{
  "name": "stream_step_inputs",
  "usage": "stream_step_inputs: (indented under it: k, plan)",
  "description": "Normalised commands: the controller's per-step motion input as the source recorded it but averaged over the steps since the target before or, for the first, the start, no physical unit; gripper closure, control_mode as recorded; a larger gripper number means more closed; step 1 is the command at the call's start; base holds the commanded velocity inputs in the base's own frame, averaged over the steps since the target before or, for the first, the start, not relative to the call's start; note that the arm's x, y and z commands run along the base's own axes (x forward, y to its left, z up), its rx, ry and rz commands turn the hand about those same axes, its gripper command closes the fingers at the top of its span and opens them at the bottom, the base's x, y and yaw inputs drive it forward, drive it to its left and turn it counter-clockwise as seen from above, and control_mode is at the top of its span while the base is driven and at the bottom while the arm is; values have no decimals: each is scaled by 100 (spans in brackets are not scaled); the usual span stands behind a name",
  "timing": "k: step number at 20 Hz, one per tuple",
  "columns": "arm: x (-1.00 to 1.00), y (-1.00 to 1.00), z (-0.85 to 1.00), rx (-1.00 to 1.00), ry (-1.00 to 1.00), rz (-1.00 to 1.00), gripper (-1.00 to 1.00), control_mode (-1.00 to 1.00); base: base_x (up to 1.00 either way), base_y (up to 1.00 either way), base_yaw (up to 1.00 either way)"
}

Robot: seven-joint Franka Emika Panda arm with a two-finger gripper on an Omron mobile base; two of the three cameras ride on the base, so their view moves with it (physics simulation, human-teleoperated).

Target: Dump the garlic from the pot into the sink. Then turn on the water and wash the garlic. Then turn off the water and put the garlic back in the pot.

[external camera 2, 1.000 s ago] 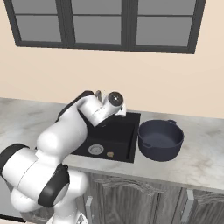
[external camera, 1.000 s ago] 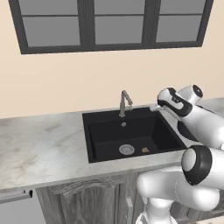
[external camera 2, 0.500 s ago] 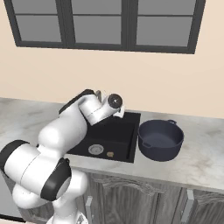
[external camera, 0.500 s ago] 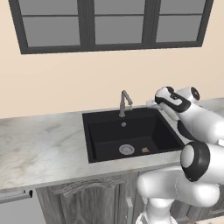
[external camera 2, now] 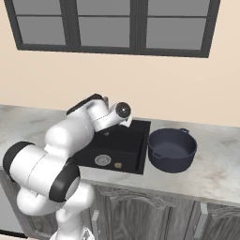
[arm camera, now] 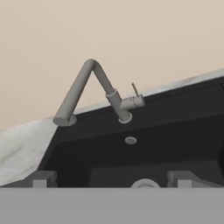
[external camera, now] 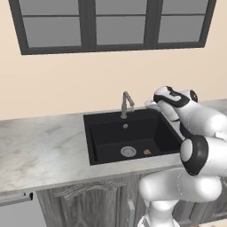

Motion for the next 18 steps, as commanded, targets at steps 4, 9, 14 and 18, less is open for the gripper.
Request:
stream_step_inputs:
  k: [4,9,14,18]
  plan:
    - [22,20,-3,0,0,0,-100,-100,0,0,0]
    - [25,13,-5,1,0,0,-100,-100,0,0,0]
    - [29,2,-5,5,0,0,-100,-100,0,0,0]
    - [17,0,-1,8,-3,0,-100,-100,0,0,0]
